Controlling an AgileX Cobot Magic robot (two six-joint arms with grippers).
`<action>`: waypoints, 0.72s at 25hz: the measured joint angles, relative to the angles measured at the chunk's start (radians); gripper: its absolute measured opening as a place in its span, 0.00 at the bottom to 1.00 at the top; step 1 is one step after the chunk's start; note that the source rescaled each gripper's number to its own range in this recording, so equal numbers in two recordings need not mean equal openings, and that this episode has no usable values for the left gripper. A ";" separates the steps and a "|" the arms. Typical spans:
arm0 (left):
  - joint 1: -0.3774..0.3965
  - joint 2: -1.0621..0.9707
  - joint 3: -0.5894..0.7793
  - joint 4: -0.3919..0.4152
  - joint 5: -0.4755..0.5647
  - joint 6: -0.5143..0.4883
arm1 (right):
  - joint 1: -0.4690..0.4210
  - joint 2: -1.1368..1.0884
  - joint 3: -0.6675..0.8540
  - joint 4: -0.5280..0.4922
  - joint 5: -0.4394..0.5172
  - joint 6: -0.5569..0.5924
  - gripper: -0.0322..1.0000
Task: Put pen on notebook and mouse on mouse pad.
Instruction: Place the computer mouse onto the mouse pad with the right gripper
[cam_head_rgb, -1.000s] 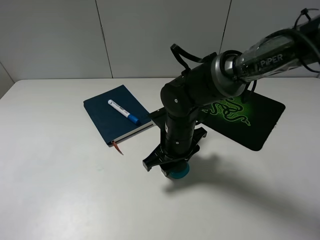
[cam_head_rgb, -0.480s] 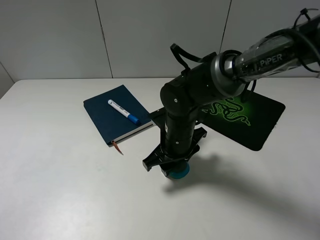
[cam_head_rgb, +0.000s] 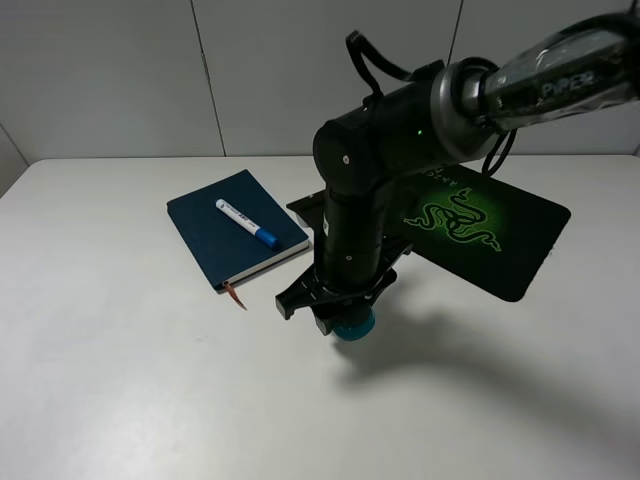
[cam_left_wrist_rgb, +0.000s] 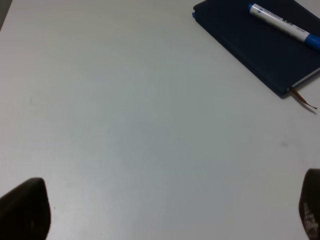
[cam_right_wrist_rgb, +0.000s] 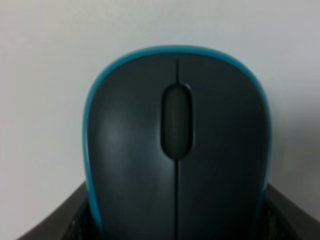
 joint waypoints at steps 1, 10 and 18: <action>0.000 0.000 0.000 0.000 0.000 0.000 | 0.000 -0.015 0.000 0.002 0.005 -0.001 0.55; 0.000 0.000 0.000 0.000 0.000 0.000 | 0.000 -0.128 -0.005 0.042 0.115 -0.050 0.55; 0.000 0.000 0.000 0.000 0.000 0.000 | -0.042 -0.136 -0.035 0.038 0.192 -0.088 0.55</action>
